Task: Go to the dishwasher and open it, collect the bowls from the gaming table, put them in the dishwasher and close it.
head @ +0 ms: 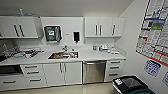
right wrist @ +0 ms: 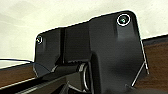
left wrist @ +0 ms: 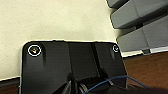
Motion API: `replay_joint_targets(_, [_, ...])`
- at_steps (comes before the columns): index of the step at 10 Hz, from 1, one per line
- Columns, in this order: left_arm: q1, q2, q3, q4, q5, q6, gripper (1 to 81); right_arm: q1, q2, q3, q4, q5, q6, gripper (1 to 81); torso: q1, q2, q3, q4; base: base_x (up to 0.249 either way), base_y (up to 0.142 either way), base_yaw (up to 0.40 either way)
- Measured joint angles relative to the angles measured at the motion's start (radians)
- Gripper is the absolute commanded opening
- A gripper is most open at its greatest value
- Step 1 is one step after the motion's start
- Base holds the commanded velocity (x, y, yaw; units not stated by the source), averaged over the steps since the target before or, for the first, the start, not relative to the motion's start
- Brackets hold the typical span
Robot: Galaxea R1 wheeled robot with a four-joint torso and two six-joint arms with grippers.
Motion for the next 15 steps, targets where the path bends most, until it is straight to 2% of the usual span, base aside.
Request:
replay_joint_targets(3, [-0.008,0.002,-0.006,0.000,-0.006,0.000,81.1,0.007,0.008,0.013,0.000,0.003,0.000,81.1,0.000,0.000,0.000,0.000,0.147,0.068,0.000])
replay_joint_targets(15, [0.000,0.003,-0.003,0.000,-0.003,0.000,81.1,0.001,0.003,0.010,0.000,0.002,0.000,81.1,-0.001,0.000,0.000,0.000,0.114,0.000,0.000])
